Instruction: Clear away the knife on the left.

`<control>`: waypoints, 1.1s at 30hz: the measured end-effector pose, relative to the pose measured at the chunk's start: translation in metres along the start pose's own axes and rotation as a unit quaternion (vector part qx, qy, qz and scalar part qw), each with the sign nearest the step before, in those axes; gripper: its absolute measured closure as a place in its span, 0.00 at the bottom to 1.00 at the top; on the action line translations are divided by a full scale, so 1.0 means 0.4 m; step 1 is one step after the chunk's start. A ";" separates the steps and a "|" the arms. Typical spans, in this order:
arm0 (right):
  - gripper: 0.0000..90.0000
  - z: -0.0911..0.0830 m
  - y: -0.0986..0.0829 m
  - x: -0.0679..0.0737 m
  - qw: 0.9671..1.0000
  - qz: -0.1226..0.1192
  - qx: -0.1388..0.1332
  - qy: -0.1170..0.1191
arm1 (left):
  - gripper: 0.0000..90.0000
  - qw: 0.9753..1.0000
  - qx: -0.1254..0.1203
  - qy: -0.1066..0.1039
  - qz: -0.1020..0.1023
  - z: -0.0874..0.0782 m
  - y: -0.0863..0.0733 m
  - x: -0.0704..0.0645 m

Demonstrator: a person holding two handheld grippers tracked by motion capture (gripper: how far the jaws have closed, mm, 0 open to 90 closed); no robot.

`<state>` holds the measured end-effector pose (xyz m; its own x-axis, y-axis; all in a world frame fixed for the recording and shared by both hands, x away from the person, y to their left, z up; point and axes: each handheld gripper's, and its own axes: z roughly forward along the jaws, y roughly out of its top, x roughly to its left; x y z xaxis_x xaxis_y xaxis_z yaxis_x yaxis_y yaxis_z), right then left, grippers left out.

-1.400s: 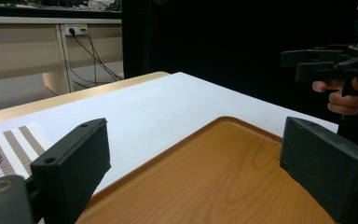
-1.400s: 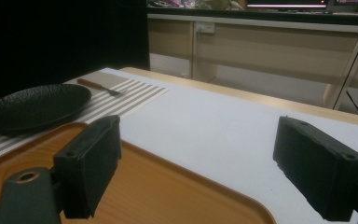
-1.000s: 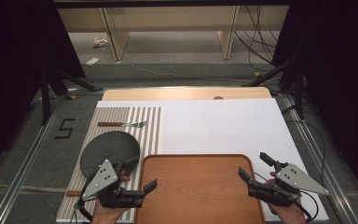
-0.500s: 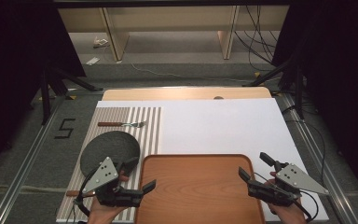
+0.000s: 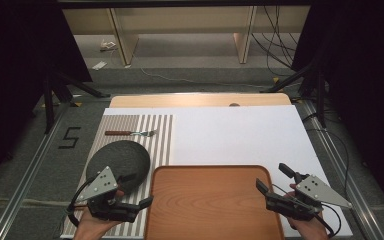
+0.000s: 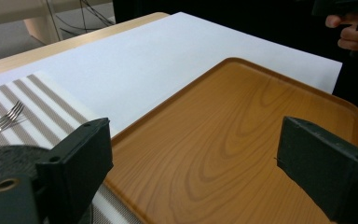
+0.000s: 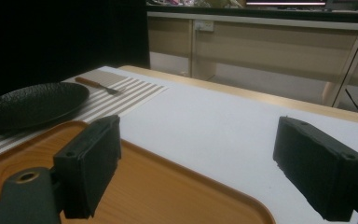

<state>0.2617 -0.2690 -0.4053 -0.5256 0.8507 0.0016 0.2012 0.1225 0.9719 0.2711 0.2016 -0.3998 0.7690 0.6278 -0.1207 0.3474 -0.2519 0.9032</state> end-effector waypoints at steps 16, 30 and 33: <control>0.18 0.001 -0.002 -0.001 1.000 0.005 0.000 -0.001 | 0.12 0.992 0.117 0.040 0.023 -0.079 -0.036 0.087; 0.18 0.003 -0.001 0.000 1.000 0.005 0.001 -0.001 | 0.15 0.972 0.229 0.049 0.030 -0.118 -0.096 0.140; 0.18 0.005 -0.001 -0.001 1.000 0.005 0.003 -0.001 | 0.15 0.963 0.263 0.044 0.035 -0.115 -0.110 0.145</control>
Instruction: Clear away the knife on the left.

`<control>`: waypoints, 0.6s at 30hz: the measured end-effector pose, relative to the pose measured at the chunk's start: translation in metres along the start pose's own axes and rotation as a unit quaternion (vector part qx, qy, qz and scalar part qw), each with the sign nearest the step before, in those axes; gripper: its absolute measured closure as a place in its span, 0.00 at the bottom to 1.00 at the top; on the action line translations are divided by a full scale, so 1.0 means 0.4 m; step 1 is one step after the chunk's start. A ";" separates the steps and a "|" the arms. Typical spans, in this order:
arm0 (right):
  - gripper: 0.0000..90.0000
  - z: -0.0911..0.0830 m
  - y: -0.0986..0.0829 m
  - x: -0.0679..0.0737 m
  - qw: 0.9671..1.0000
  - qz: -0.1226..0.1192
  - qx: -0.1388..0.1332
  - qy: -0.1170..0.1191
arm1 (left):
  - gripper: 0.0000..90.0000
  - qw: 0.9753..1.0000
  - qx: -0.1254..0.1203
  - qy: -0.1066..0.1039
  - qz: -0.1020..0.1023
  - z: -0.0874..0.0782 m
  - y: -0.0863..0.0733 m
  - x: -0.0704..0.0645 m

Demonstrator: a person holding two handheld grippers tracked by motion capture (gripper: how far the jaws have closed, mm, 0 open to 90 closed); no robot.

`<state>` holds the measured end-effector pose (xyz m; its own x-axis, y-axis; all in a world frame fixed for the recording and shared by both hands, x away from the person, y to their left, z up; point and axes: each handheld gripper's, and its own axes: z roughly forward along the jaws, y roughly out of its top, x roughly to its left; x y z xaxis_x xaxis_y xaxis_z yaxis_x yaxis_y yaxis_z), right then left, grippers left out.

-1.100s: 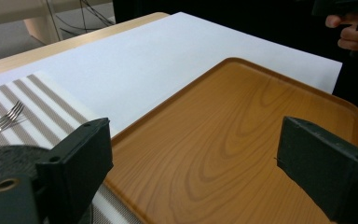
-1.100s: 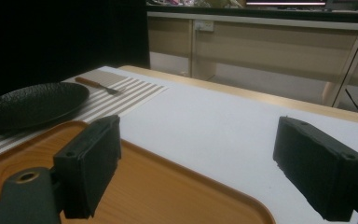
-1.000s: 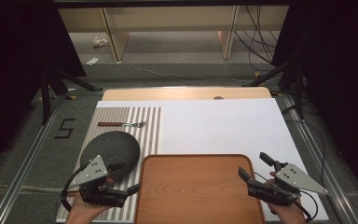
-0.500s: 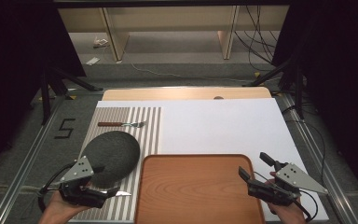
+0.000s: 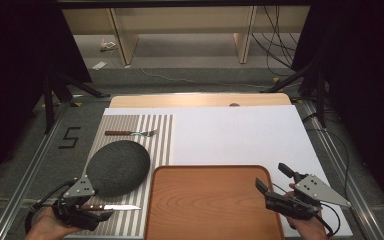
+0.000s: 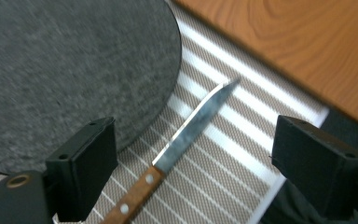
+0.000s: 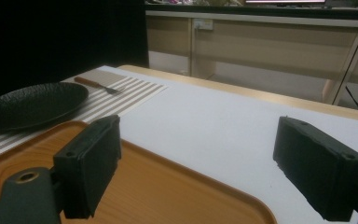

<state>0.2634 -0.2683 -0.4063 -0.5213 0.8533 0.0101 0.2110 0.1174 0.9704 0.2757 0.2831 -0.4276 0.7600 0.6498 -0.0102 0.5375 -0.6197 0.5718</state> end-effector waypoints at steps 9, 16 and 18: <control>0.18 0.000 0.000 -0.001 1.000 -0.001 0.000 0.000 | 0.18 0.998 0.060 0.005 0.006 0.025 -0.014 0.026; 0.18 0.002 -0.001 0.002 1.000 -0.002 0.000 0.003 | 0.25 0.994 0.109 0.010 0.009 0.047 -0.023 0.056; 0.18 0.003 -0.001 0.002 1.000 -0.001 0.000 0.003 | 0.28 0.994 0.113 0.009 0.008 0.050 -0.023 0.063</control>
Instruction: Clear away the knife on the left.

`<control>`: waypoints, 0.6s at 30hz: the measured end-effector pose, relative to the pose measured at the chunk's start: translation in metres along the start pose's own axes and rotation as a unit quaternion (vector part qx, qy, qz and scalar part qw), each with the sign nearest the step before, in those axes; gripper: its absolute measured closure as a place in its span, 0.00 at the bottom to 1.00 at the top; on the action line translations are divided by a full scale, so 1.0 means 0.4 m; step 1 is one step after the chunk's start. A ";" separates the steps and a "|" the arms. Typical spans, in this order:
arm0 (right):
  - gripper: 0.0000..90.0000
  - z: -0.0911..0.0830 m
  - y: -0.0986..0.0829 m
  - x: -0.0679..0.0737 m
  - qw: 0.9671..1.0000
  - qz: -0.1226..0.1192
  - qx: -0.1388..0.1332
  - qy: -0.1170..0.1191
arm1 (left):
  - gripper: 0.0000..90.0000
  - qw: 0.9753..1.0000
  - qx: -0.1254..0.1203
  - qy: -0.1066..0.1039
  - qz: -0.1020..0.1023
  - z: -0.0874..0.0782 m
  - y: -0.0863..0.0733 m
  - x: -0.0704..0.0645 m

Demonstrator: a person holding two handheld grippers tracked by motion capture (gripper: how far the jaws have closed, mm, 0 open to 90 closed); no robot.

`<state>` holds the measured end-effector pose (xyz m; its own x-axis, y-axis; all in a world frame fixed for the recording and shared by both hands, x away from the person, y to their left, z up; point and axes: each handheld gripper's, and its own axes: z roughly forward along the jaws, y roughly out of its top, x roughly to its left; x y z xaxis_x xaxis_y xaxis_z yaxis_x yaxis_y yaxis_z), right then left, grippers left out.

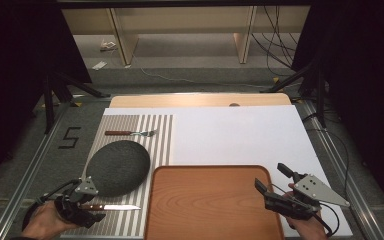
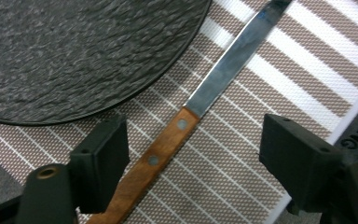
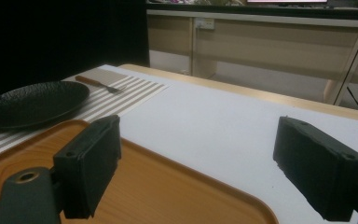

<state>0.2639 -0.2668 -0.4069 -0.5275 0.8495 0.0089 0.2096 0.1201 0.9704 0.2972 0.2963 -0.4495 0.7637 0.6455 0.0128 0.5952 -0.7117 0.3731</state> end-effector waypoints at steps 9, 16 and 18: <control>0.18 0.001 0.000 0.002 1.000 -0.001 0.002 0.000 | 0.36 1.000 0.019 -0.001 0.001 0.018 0.004 0.010; 0.18 0.001 0.000 0.001 1.000 0.000 0.000 0.001 | 0.41 0.999 0.037 0.000 0.006 0.033 0.011 0.013; 0.18 0.002 -0.001 0.002 1.000 -0.002 0.001 0.001 | 0.45 0.999 0.039 0.000 0.006 0.039 0.013 0.014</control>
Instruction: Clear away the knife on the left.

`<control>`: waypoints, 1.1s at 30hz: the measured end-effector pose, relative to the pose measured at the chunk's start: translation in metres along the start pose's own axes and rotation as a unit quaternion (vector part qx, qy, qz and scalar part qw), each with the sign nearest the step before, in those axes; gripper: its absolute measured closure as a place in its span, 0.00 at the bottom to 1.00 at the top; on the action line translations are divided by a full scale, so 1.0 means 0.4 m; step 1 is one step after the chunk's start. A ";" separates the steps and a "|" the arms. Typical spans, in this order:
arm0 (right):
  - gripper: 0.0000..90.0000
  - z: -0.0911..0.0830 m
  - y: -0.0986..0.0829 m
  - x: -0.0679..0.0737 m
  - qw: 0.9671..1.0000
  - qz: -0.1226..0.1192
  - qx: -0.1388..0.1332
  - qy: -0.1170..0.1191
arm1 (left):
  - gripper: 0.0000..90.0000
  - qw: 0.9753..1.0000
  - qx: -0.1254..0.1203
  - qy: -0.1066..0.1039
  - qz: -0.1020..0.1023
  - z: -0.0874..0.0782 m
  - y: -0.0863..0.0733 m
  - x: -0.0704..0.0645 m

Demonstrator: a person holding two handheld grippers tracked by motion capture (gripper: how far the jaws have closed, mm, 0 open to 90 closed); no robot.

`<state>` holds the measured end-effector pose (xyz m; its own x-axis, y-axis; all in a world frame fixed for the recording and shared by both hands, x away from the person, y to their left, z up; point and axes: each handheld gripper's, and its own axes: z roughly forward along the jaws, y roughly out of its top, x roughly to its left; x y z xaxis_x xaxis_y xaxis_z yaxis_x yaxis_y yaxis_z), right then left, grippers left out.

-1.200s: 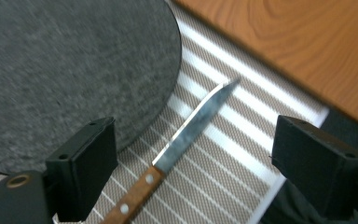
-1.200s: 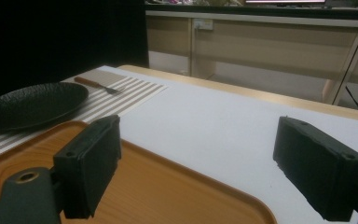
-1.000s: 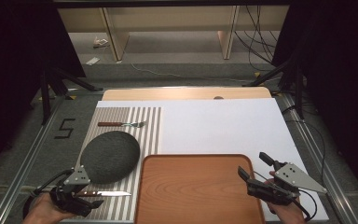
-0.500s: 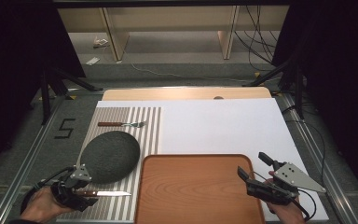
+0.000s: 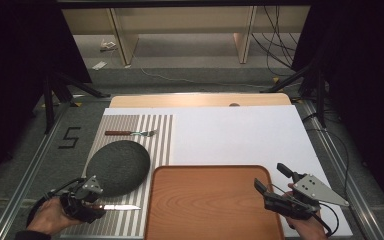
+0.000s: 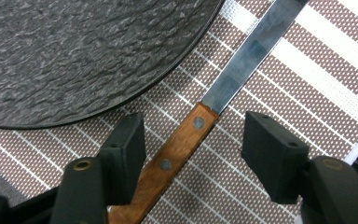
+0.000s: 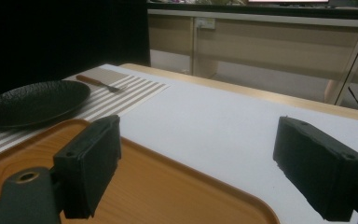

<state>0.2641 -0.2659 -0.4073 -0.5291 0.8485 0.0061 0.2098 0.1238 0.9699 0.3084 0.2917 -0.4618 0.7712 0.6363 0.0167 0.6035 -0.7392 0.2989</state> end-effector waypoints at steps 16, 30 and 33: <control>0.18 0.002 -0.001 0.001 1.000 0.001 0.002 0.001 | 0.67 0.999 0.031 -0.016 0.006 -0.001 0.000 0.004; 0.18 0.001 -0.001 0.001 1.000 0.001 0.001 0.001 | 0.85 0.995 0.063 -0.019 0.077 0.000 0.024 -0.012; 0.18 0.001 0.000 0.001 1.000 0.001 0.002 0.001 | 0.85 0.995 0.066 -0.016 0.079 0.000 0.026 -0.014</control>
<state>0.2643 -0.2654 -0.4075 -0.5305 0.8476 0.0090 0.2139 0.1236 0.9690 0.3104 0.2805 -0.4589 0.8633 0.5042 0.0227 0.4939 -0.8532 0.1675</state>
